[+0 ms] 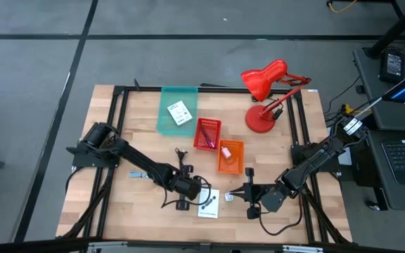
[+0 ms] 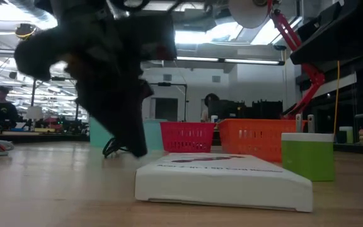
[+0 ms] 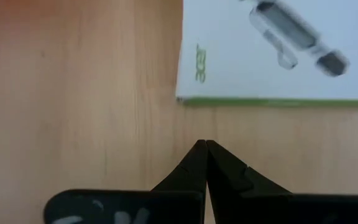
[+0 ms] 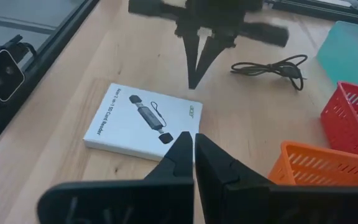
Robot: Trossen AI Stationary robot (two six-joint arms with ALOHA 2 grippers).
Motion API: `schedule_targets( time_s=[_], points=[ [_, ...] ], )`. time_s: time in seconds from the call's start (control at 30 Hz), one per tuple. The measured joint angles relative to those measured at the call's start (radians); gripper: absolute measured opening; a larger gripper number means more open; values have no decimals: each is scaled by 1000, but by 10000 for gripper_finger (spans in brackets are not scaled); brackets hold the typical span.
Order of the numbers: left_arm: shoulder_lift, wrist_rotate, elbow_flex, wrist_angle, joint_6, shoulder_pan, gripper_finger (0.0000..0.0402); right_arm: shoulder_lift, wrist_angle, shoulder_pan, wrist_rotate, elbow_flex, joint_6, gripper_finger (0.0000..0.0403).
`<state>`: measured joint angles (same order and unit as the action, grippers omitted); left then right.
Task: Pick and place items into bin
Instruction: Put the left white card reader box into the blue bin
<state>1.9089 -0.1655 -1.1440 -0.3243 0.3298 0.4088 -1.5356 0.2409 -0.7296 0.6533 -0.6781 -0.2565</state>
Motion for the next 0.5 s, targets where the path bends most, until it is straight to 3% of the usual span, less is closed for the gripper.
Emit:
schedule_targets(
  time_s=[0.17, 0.5],
  points=[
    [-37, -54, -2, 15, -29, 3, 1, 0, 0, 0, 0, 0, 0, 0],
    [-12, -54, -3, 94, -100, -7, 1, 0, 0, 0, 0, 0, -1, 0]
  ],
)
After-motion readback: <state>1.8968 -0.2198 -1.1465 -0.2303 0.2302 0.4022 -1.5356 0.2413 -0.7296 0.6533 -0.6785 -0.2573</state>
